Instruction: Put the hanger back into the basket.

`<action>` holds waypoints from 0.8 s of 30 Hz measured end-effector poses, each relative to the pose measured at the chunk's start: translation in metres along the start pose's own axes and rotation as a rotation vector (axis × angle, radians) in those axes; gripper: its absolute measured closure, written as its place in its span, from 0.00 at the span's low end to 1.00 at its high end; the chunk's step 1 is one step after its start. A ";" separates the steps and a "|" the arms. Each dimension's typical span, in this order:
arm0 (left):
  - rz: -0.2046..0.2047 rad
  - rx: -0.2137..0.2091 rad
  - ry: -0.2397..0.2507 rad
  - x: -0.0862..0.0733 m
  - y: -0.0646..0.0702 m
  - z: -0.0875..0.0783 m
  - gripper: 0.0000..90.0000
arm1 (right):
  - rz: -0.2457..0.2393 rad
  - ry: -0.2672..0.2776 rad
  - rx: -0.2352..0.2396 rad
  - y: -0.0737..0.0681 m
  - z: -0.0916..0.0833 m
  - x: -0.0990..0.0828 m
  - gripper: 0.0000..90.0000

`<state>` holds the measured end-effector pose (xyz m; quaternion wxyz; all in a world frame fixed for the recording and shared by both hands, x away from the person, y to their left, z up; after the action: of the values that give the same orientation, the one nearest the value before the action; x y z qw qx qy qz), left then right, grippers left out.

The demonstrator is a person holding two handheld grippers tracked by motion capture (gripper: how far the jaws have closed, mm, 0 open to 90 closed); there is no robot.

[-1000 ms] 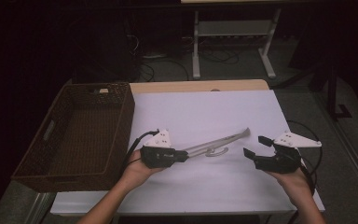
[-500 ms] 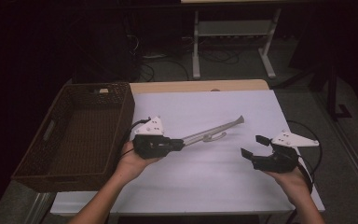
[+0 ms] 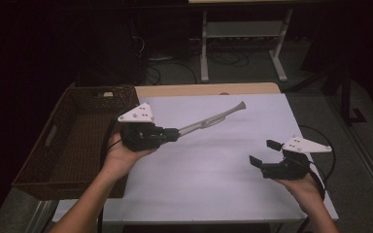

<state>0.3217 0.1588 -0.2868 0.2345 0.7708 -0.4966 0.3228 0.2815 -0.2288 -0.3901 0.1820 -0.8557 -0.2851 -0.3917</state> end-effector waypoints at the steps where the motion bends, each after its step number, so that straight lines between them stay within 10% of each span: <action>1: -0.006 0.005 0.010 0.001 -0.002 -0.005 0.92 | 0.000 0.000 -0.001 0.000 0.000 0.000 0.15; 24: -0.122 0.203 0.077 -0.045 -0.048 -0.127 0.92 | 0.005 -0.008 -0.010 0.000 0.002 0.000 0.16</action>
<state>0.3187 0.2920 -0.2351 0.1933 0.8066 -0.4040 0.3858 0.2826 -0.2273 -0.3915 0.1776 -0.8588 -0.2818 -0.3892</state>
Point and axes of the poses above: each handheld gripper's, and its own axes: z roughly forward along the jaws, x roughly out of its top, y roughly to its right, the point moved 2 cm from there along z, roughly forward along the jaws, and after that the axes turned 14 degrees about -y, right-handed, at the moved point
